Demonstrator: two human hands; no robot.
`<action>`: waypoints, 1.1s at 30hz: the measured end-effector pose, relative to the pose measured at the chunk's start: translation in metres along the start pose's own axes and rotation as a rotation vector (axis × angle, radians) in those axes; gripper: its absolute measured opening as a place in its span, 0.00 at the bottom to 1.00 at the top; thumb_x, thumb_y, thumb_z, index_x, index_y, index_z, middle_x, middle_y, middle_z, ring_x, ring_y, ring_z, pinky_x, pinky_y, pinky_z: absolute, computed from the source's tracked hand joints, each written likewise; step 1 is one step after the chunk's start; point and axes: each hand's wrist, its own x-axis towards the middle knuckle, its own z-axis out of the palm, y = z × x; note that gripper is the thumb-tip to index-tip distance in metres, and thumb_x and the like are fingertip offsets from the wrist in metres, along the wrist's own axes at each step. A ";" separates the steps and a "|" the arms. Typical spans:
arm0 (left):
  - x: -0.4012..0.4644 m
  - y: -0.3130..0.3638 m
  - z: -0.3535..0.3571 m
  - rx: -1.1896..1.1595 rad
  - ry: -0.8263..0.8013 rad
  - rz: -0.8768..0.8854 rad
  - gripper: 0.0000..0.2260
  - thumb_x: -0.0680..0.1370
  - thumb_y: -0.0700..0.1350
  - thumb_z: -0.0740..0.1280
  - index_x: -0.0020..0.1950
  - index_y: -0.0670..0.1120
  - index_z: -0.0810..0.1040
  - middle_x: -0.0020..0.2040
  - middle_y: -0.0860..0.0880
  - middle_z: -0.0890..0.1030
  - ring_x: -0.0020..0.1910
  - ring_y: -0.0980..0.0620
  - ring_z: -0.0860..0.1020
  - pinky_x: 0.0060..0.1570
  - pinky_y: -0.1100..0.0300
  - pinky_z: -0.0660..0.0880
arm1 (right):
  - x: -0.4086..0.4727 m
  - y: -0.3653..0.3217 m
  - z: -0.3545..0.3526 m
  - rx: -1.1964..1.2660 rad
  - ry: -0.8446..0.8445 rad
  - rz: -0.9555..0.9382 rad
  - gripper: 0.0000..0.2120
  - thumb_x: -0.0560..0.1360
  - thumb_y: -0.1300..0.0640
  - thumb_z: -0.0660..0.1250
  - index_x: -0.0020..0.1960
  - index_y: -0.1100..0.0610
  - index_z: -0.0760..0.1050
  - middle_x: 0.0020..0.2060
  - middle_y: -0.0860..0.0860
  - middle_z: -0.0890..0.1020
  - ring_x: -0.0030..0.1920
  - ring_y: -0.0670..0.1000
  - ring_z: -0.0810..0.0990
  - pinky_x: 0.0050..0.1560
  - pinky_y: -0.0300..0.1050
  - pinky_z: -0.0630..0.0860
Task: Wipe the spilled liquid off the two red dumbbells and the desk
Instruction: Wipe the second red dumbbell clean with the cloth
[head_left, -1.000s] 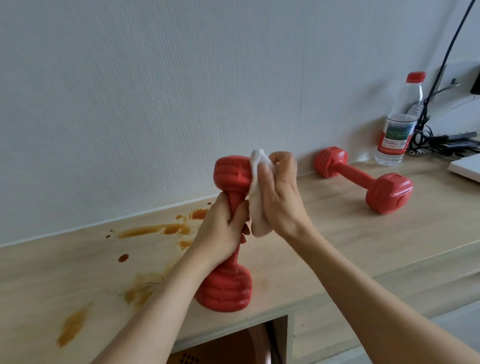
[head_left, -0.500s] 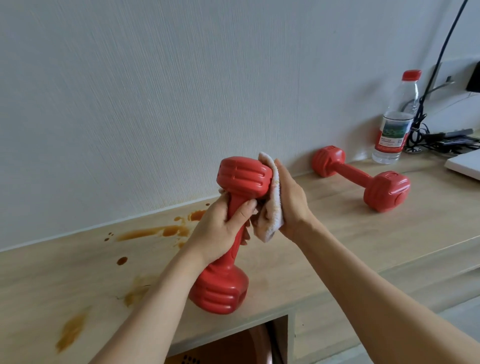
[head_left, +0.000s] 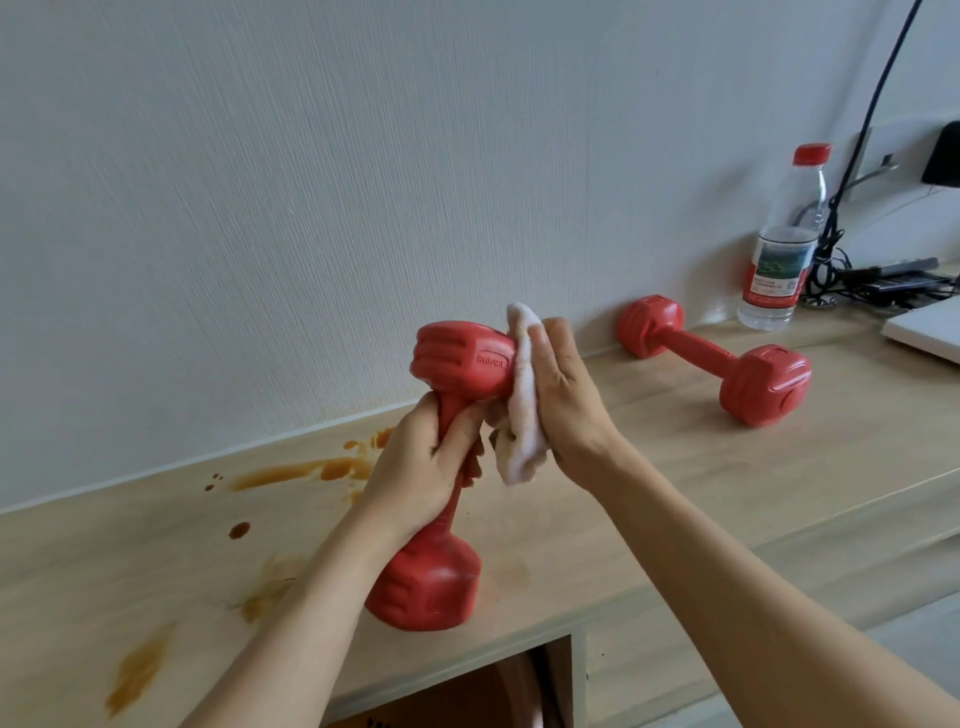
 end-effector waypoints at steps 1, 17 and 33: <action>-0.001 0.001 0.000 0.001 -0.021 0.016 0.09 0.77 0.51 0.60 0.42 0.47 0.72 0.31 0.48 0.76 0.27 0.55 0.76 0.29 0.64 0.72 | 0.001 0.002 -0.003 0.076 -0.002 0.056 0.10 0.81 0.44 0.51 0.51 0.48 0.67 0.45 0.57 0.75 0.41 0.53 0.78 0.45 0.54 0.78; -0.003 0.006 0.000 -0.123 -0.062 -0.023 0.05 0.78 0.45 0.63 0.44 0.44 0.72 0.32 0.50 0.76 0.29 0.54 0.76 0.32 0.62 0.75 | 0.004 -0.003 -0.017 -0.044 0.003 0.085 0.12 0.80 0.49 0.57 0.47 0.56 0.72 0.35 0.57 0.79 0.35 0.55 0.80 0.39 0.54 0.80; 0.002 0.008 0.004 0.175 0.135 0.001 0.08 0.75 0.49 0.65 0.38 0.50 0.71 0.29 0.51 0.76 0.28 0.55 0.76 0.30 0.61 0.70 | -0.021 -0.053 -0.005 -0.592 0.165 -0.405 0.20 0.76 0.42 0.56 0.43 0.57 0.76 0.48 0.50 0.77 0.44 0.54 0.79 0.47 0.52 0.76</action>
